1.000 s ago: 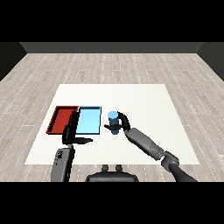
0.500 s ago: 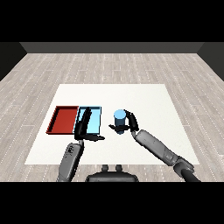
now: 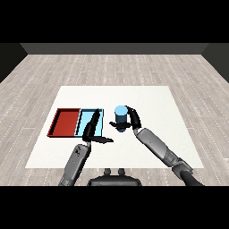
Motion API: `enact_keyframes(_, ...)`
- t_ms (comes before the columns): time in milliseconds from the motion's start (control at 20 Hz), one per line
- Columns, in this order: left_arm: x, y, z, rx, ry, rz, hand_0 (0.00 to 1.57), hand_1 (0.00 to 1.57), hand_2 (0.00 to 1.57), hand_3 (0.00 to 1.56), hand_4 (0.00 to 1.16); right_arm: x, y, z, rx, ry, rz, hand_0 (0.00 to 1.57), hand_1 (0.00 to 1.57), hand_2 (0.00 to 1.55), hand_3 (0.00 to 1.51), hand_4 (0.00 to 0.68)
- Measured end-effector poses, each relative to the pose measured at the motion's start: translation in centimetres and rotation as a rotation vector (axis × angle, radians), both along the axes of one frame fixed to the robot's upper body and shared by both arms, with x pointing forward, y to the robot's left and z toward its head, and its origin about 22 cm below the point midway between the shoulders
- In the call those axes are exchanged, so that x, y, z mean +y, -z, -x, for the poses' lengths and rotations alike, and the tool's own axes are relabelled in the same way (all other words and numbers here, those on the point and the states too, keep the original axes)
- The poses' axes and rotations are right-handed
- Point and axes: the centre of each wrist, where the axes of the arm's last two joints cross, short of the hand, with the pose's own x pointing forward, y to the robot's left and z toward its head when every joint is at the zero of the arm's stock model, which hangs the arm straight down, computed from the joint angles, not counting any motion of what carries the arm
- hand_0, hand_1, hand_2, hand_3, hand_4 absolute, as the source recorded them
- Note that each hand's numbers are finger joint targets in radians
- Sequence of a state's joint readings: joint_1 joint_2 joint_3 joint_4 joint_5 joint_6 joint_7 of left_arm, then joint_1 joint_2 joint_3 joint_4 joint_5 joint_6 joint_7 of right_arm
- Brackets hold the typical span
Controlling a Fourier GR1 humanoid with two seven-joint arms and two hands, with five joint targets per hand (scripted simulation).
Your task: Pick the blue can and put it in the blue box
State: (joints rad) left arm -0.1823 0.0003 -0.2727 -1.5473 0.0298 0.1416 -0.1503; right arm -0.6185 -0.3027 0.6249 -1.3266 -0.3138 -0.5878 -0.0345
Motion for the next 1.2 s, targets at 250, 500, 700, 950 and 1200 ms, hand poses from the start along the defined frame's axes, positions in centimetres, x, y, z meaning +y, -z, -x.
enact_keyframes(250, -1.6, 0.2, 0.0, 0.007, 0.025, 0.003, 0.00, 0.00, 0.00, 0.00, 0.00, -0.7, -1.2, 0.2, -0.033, -0.013, 0.000, 1.47, 1.47, 1.44, 1.38, 0.581)
enact_keyframes(500, -2.3, 0.6, 0.2, 0.032, 0.041, 0.014, 0.00, 0.00, 0.00, 0.00, 0.00, -0.4, -2.2, 0.5, -0.059, -0.005, 0.001, 1.46, 1.46, 1.44, 1.38, 0.589)
enact_keyframes(700, -2.7, 0.5, 0.5, 0.037, 0.051, 0.025, 0.00, 0.00, 0.00, 0.00, 0.00, -0.3, -2.0, 0.8, -0.069, -0.014, 0.004, 1.45, 1.45, 1.44, 1.38, 0.586)
enact_keyframes(950, -2.7, 0.8, -0.2, 0.028, 0.051, 0.020, 0.00, 0.00, 0.00, 0.00, 0.00, -0.1, -2.9, 1.5, -0.066, -0.023, 0.019, 1.48, 1.48, 1.45, 1.38, 0.570)
enact_keyframes(1200, -3.7, 0.9, -0.2, 0.047, 0.055, 0.013, 0.00, 0.00, 0.00, 0.00, 0.00, 0.5, -2.6, 1.2, -0.054, -0.037, 0.034, 1.48, 1.48, 1.46, 1.39, 0.591)
